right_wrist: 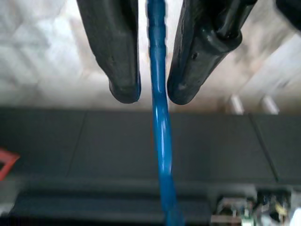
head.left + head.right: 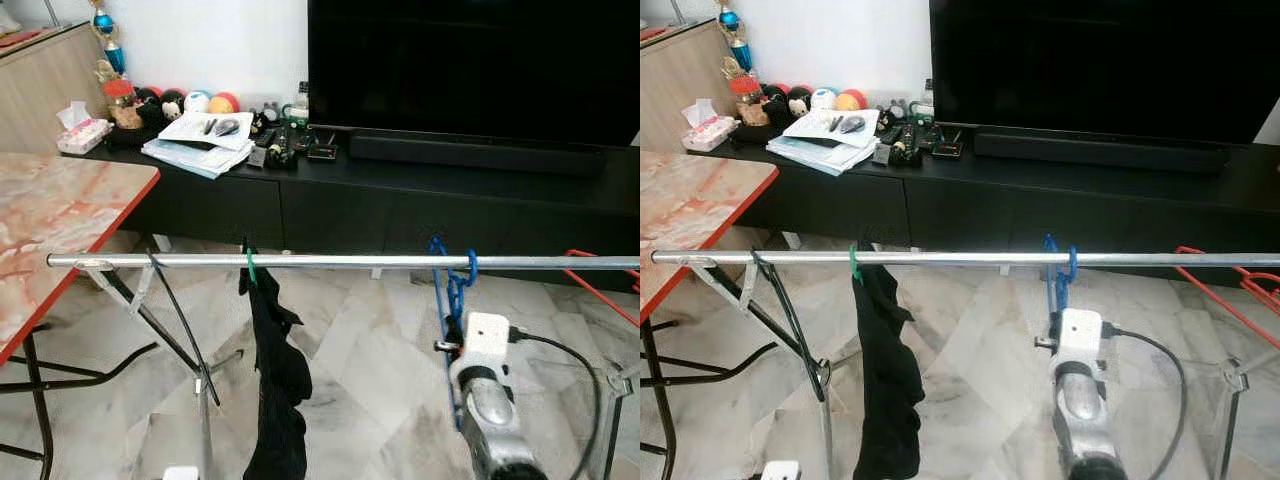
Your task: Hang hanger
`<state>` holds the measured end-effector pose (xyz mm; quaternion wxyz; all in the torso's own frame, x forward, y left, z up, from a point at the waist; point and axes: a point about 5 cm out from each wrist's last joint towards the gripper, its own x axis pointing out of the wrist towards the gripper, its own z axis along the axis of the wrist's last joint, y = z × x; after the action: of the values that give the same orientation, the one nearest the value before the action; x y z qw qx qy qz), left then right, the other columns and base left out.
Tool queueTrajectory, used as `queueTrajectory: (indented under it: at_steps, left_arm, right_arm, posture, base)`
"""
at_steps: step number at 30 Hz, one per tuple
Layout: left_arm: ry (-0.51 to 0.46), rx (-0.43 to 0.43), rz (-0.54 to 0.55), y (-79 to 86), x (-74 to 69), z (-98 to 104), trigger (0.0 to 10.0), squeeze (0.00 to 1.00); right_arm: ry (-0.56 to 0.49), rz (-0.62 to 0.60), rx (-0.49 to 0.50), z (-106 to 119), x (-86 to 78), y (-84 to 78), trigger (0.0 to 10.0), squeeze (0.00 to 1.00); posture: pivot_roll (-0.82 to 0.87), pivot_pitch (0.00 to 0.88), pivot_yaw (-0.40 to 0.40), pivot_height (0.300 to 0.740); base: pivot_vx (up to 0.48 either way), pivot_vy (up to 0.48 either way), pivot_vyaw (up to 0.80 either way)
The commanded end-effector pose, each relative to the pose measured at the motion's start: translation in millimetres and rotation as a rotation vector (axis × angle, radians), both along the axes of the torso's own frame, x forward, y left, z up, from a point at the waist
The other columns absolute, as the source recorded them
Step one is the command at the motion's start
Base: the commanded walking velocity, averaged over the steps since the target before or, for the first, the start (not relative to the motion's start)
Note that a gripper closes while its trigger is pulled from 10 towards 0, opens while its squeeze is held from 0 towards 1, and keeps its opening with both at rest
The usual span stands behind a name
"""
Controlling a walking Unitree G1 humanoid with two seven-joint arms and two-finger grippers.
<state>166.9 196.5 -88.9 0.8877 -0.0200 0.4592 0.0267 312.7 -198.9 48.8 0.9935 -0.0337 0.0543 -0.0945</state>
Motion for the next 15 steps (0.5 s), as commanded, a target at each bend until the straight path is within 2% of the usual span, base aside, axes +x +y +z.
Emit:
queueTrajectory:
  at_steps: [1, 2, 6, 12, 15]
  left_arm:
    - [0.011, 0.008, -0.006, 1.8, -5.4, -2, 10.0, 0.0]
    - [0.011, 0.007, -0.007, 1.8, -5.8, -2, 10.0, 0.0]
    - [0.002, 0.007, -0.009, 1.7, -1.5, 0, 10.0, 0.0]
    - [-0.005, 0.01, -0.009, 3.2, 0.2, 1, 10.0, 0.0]
    - [-0.009, 0.019, -0.007, 5.9, 1.1, 2, 10.0, 0.0]
  right_arm:
    - [-0.069, 0.003, -0.022, 8, -1.6, 1.4, 10.0, 0.0]
    - [-0.076, 0.003, -0.023, 8, -2.7, 1.3, 10.0, 0.0]
    - [-0.135, -0.017, -0.035, 5, -27.6, 2.3, 10.0, 0.0]
    - [-0.062, -0.033, -0.021, -17, -52.0, 4.3, 10.0, 0.0]
    - [-0.056, -0.029, -0.012, -18, -56.4, 8.1, 10.0, 0.0]
  posture:
    - [-0.04, 0.067, 0.028, 0.74]
    - [-0.04, 0.067, 0.028, 0.74]
    - [-0.04, 0.068, 0.026, 0.74]
    - [-0.05, 0.065, 0.029, 0.74]
    - [-0.05, 0.064, 0.029, 0.74]
  base:
    - [0.0, 0.0, 0.0]
    - [0.0, 0.0, 0.0]
    - [0.0, 0.0, 0.0]
    - [0.0, 0.0, 0.0]
    - [0.0, 0.0, 0.0]
